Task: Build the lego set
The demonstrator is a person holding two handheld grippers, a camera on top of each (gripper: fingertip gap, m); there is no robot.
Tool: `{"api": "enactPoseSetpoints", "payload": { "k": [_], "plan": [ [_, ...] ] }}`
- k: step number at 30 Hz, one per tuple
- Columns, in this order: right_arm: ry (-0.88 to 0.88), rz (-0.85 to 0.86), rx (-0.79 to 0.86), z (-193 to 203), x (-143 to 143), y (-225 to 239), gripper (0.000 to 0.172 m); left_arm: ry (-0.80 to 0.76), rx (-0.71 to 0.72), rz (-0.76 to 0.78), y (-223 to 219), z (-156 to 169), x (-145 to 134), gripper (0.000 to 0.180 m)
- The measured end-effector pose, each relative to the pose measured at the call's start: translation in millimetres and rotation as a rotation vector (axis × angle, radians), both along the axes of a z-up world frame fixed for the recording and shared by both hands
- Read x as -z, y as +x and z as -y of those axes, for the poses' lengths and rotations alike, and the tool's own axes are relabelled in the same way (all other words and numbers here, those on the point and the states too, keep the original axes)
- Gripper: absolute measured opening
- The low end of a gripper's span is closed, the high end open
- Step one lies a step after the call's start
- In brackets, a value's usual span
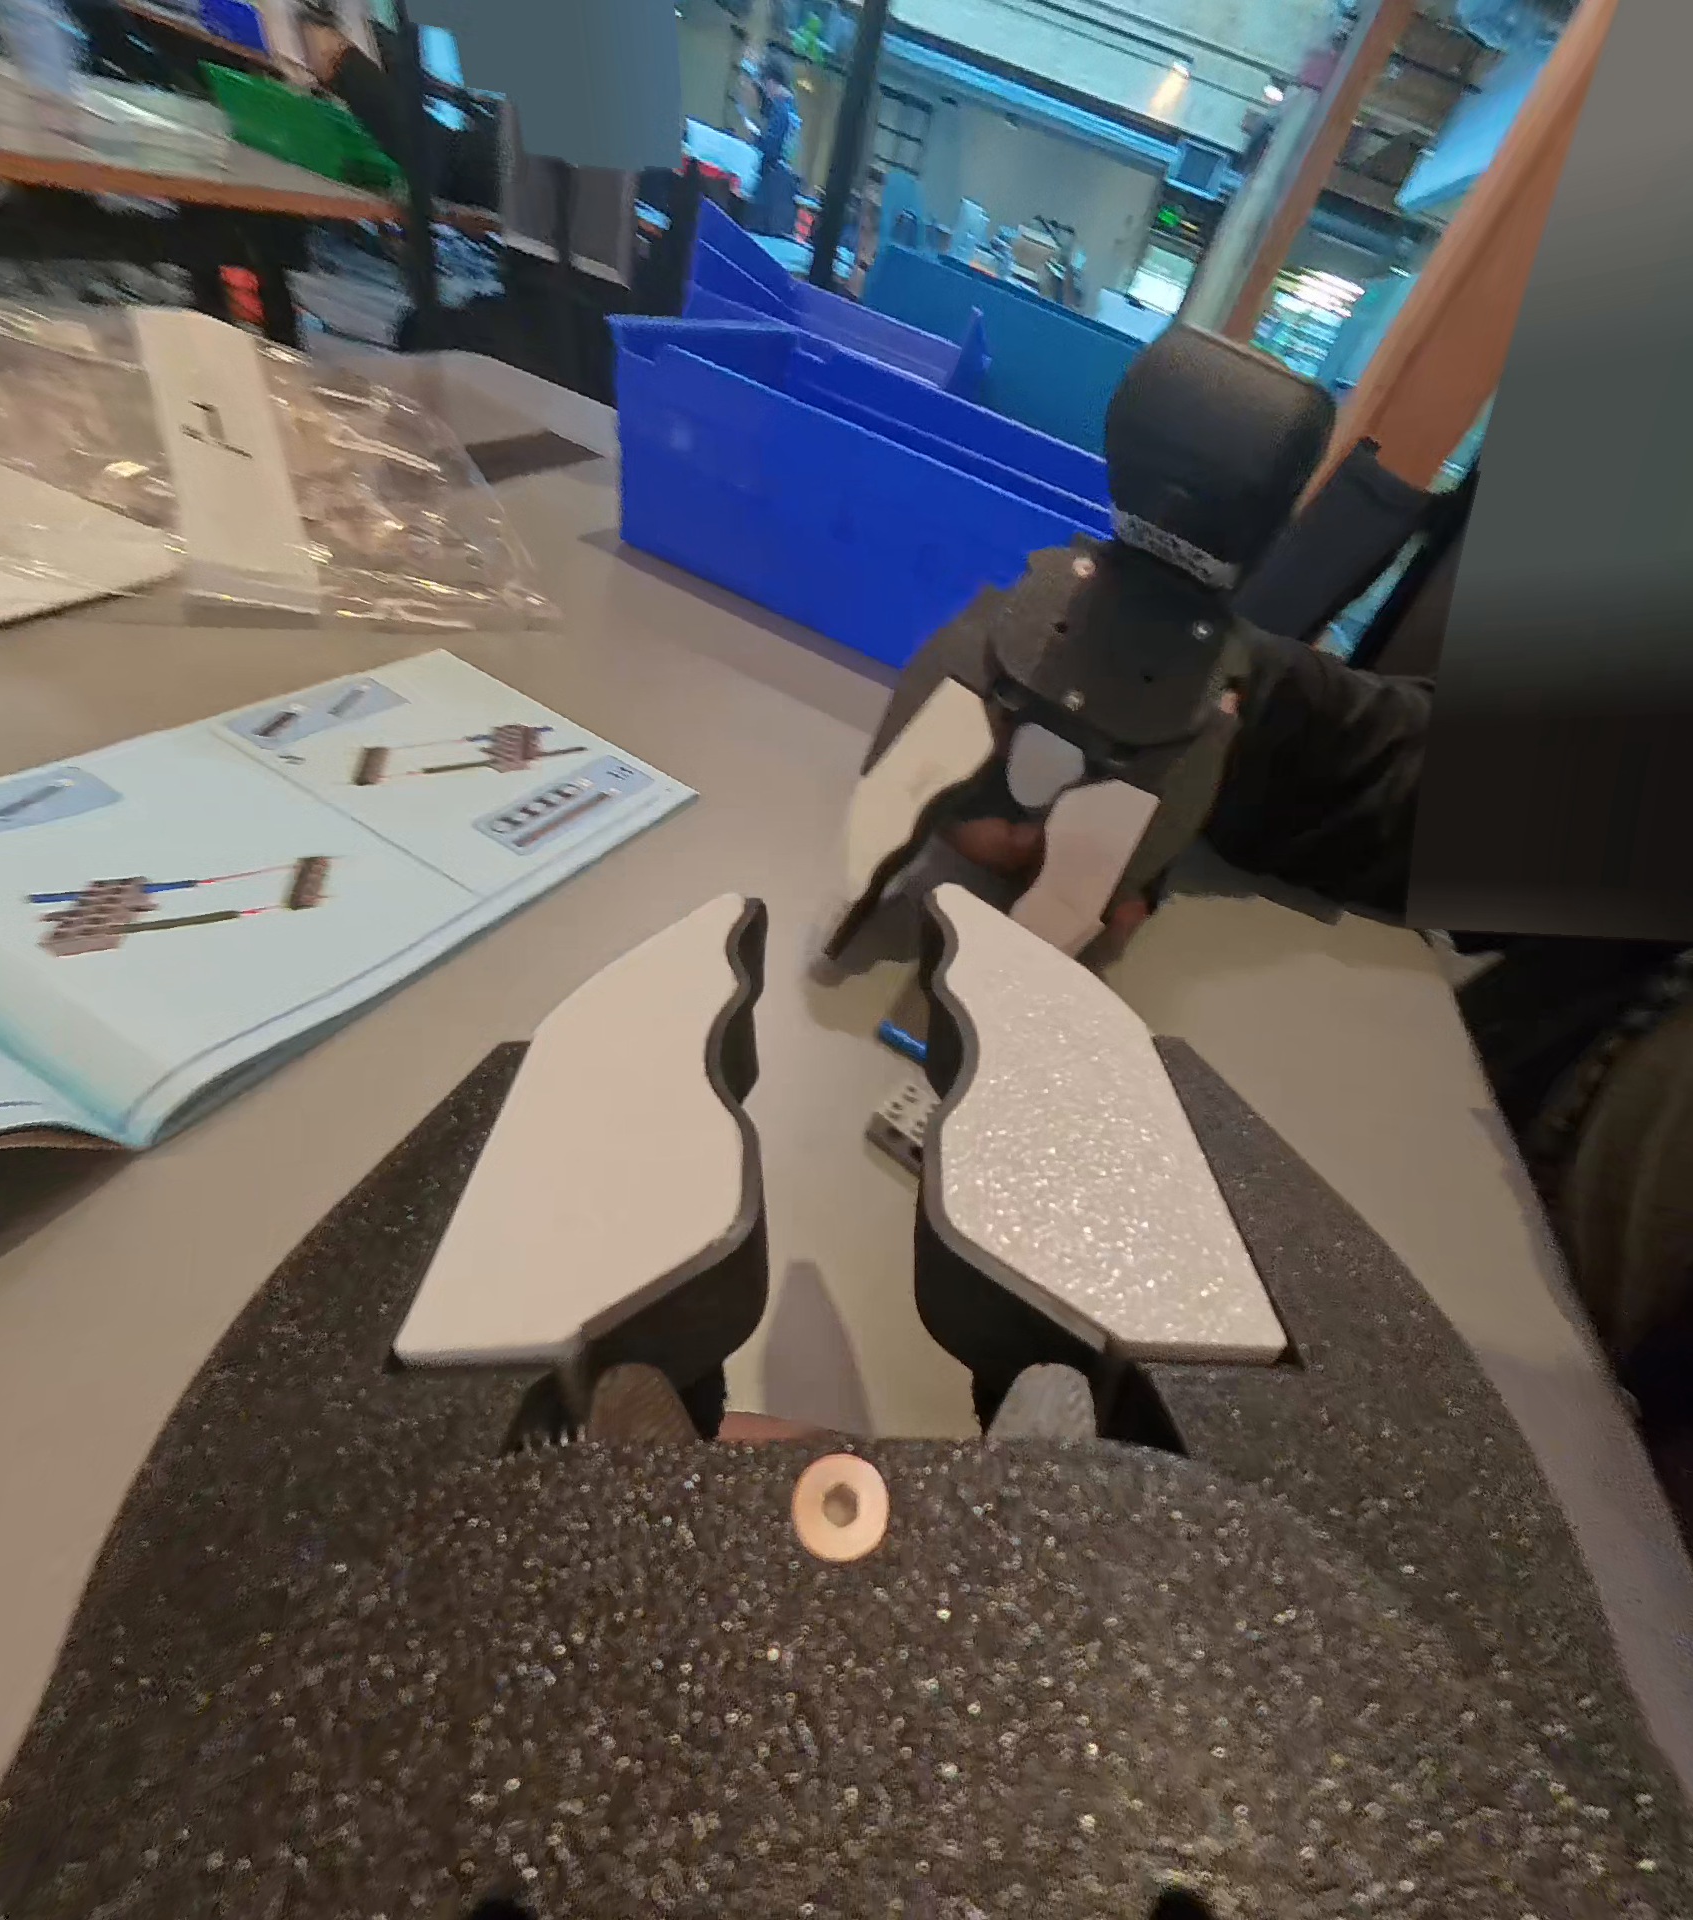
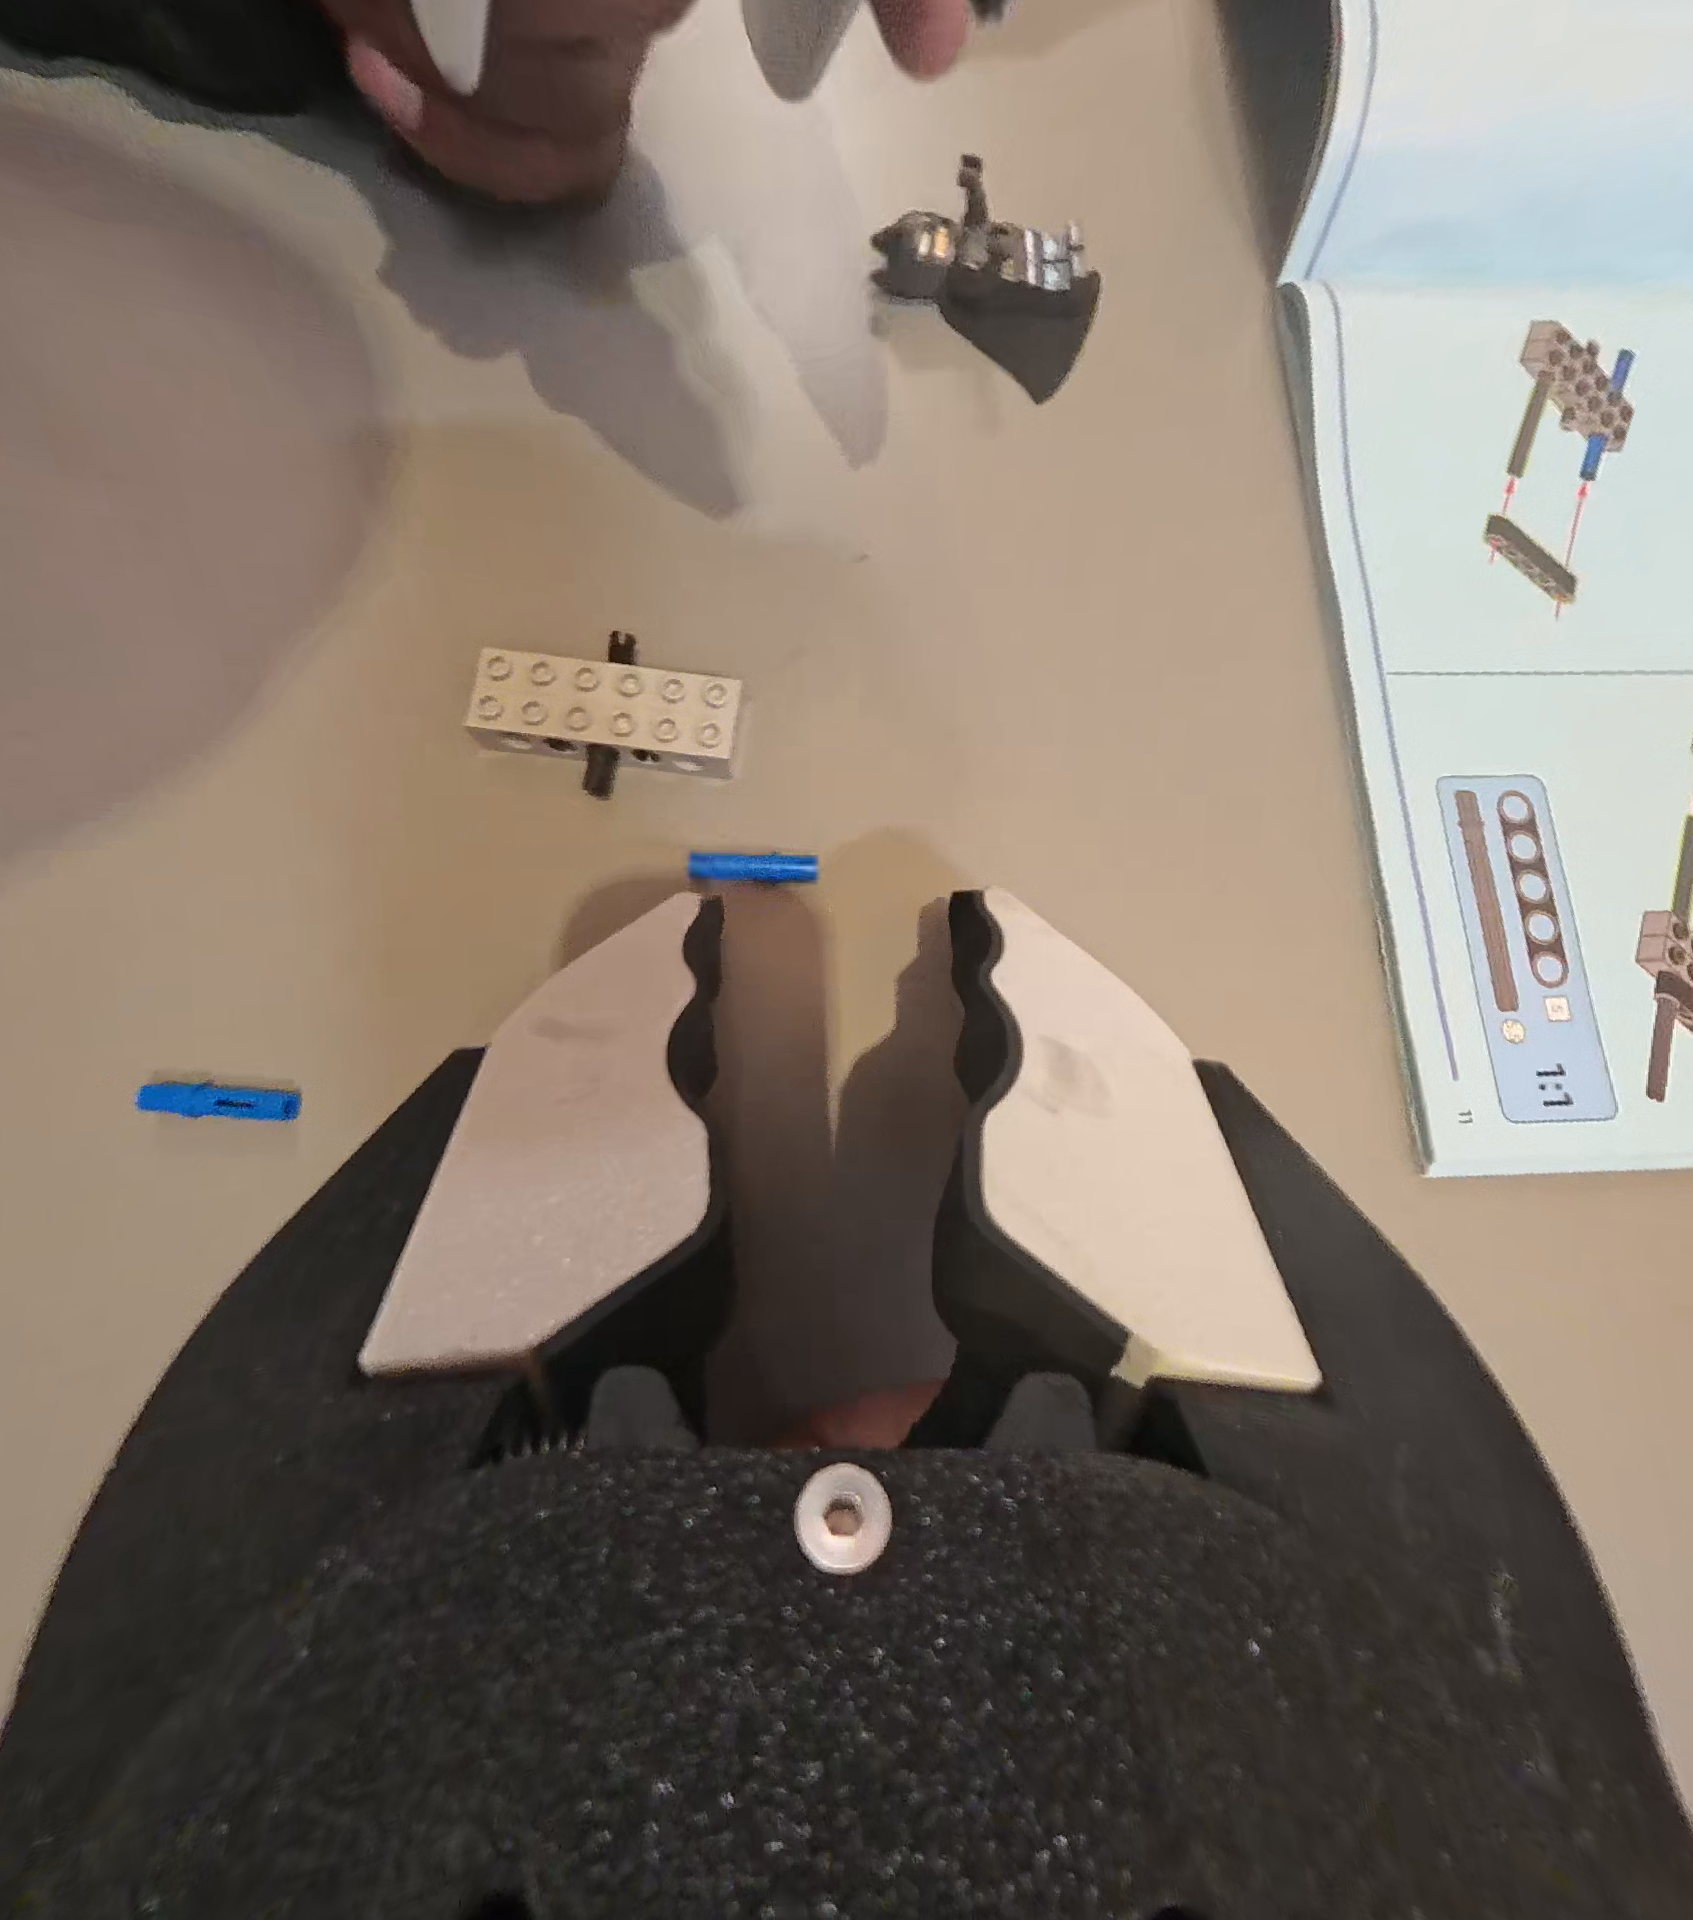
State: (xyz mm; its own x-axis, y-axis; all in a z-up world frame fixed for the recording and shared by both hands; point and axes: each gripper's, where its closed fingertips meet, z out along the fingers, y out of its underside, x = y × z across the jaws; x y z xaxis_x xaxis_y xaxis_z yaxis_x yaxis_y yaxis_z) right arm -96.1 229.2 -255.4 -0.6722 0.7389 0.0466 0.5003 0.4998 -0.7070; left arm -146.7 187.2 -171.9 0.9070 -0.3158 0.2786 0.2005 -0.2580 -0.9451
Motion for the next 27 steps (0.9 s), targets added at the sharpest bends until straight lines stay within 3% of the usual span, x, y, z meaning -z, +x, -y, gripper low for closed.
{"api": "enactPoseSetpoints", "payload": {
  "k": [4,11,27],
  "plan": [
    [0.009,-0.037,-0.054,5,-3,9,0.044,-0.068,0.135,0.018,20,5,9,0.030],
    [0.091,-0.067,-0.020,2,1,12,0.041,-0.053,0.092,-0.021,18,5,8,0.030],
    [0.090,-0.063,0.005,1,1,13,0.039,0.052,0.012,0.016,2,12,-7,0.029]
  ]
}}
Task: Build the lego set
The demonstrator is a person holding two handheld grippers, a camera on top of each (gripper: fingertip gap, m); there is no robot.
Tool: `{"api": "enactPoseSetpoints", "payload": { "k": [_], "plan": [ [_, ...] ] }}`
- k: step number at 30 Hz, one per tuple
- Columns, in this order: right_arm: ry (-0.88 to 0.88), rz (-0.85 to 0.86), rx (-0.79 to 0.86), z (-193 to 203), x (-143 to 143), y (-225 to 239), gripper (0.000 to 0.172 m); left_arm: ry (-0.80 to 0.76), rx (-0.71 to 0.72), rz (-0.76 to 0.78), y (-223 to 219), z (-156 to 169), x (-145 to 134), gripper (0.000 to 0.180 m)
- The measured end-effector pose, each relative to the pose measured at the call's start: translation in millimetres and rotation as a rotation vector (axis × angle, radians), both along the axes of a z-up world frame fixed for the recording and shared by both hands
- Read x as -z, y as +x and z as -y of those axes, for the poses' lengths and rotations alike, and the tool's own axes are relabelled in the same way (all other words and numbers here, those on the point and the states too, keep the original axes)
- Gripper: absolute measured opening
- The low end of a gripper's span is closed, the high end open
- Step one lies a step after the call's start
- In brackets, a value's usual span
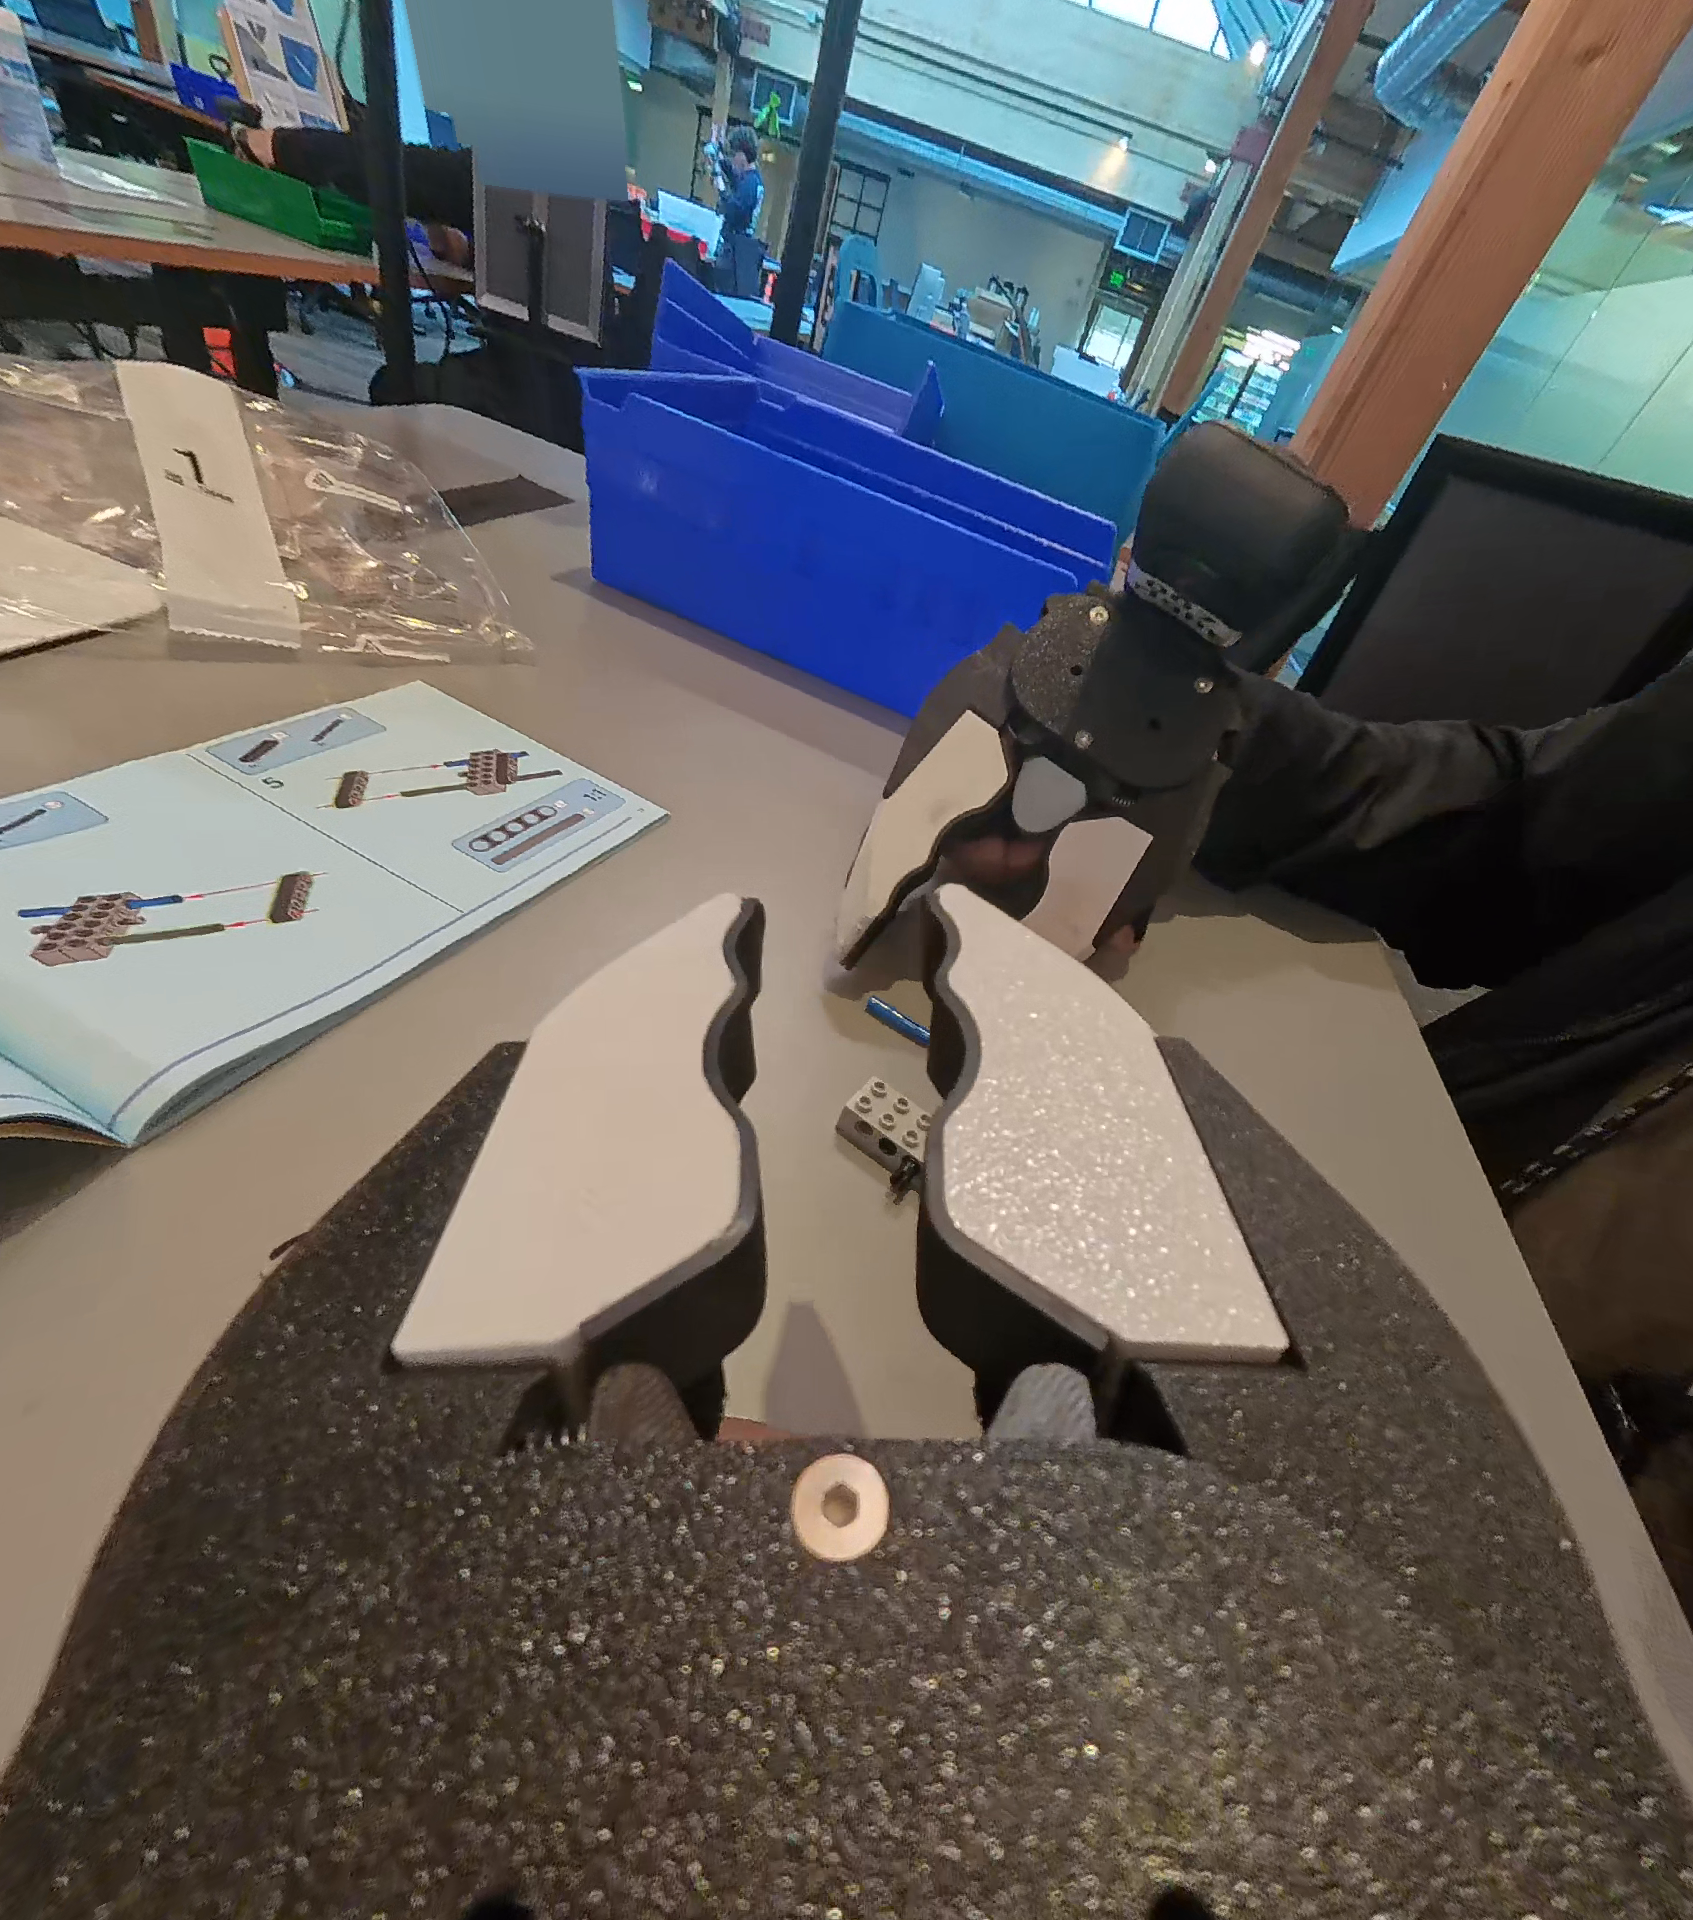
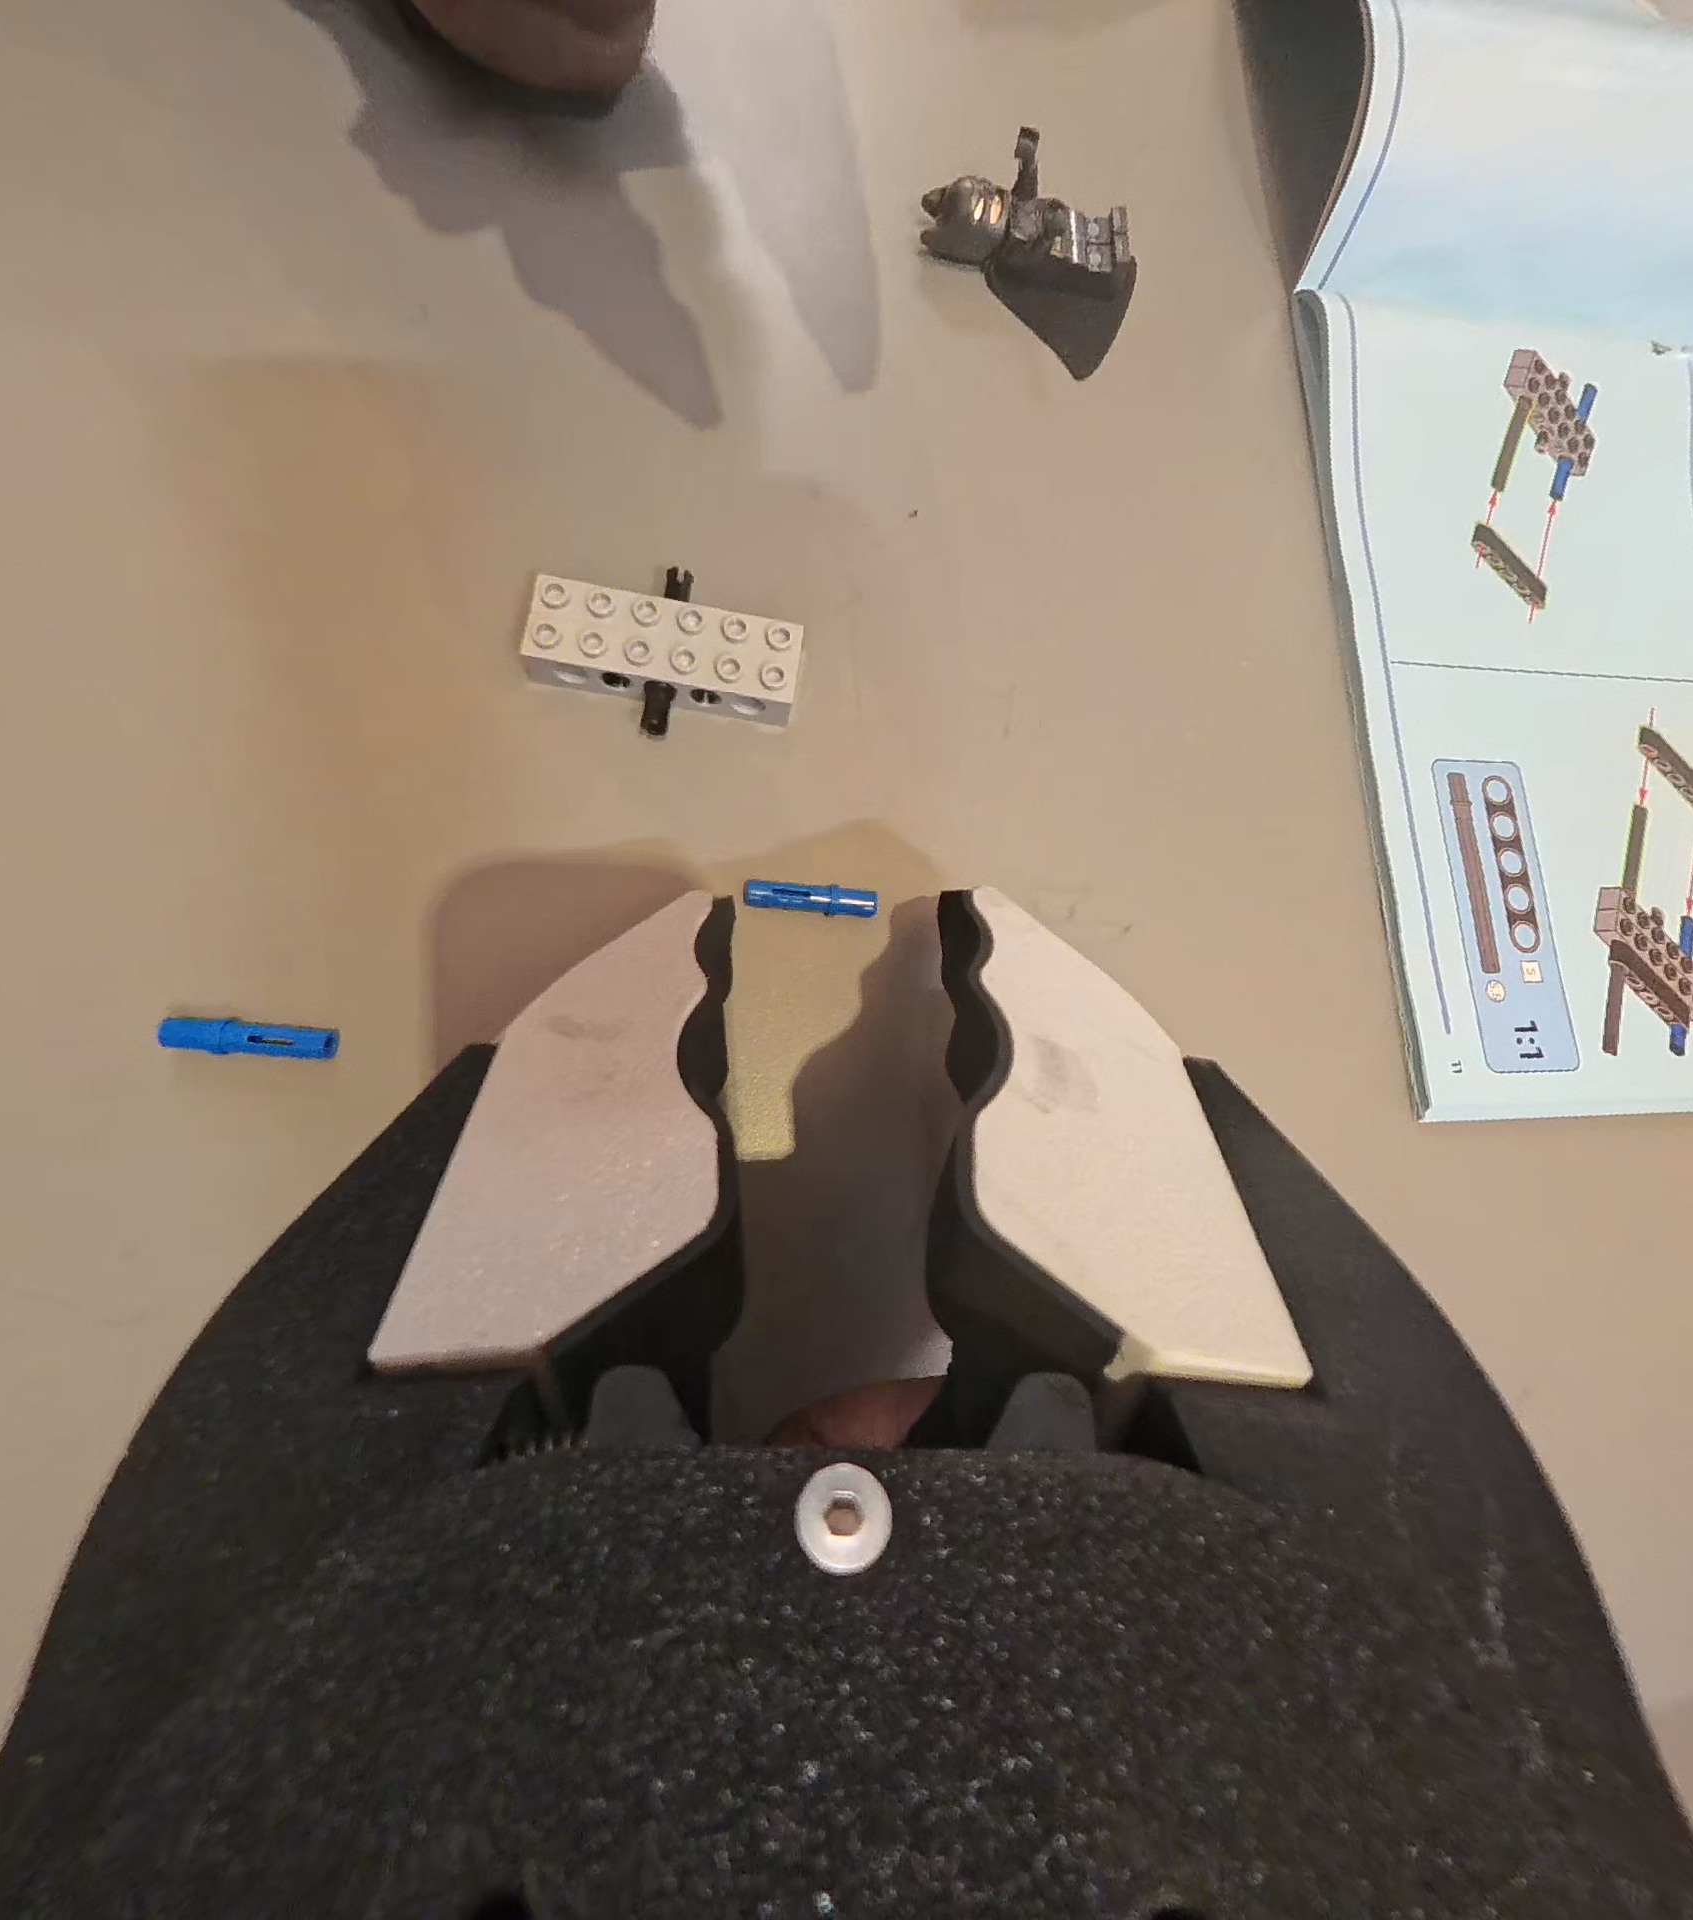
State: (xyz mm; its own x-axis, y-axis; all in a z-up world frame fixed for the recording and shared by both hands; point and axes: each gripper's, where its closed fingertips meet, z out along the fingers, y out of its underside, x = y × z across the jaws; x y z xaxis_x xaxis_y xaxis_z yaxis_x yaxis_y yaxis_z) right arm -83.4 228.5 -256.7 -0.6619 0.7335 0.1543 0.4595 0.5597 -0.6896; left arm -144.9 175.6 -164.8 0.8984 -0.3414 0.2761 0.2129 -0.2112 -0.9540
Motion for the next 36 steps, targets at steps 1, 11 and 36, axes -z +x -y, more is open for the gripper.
{"api": "enactPoseSetpoints", "payload": {
  "k": [1,11,36],
  "plan": [
    [-0.002,0.002,0.000,0,0,0,0.039,0.012,-0.011,0.001,-2,1,-2,0.029],
    [-0.021,0.020,0.049,-6,1,-2,0.042,0.087,-0.103,0.041,-22,4,-11,0.029],
    [-0.065,0.091,0.073,11,3,8,0.035,0.060,-0.088,0.145,-17,5,-9,0.029]
  ]
}}
